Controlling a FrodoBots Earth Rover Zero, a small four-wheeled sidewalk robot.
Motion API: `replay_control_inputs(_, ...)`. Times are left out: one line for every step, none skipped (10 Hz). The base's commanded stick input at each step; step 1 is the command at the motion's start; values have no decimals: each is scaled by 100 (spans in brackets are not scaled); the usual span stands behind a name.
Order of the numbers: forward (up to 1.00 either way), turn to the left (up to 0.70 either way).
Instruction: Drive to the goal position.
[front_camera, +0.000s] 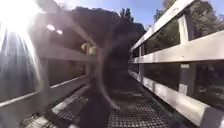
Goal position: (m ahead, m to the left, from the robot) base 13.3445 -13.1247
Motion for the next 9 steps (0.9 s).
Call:
replay_control_inputs(100, 0)
replay_control_inputs(100, 0)
replay_control_inputs(100, 0)
replay_control_inputs(100, 0)
replay_control_inputs(100, 0)
replay_control_inputs(100, 0)
replay_control_inputs(100, 0)
replay_control_inputs(100, 0)
replay_control_inputs(100, 0)
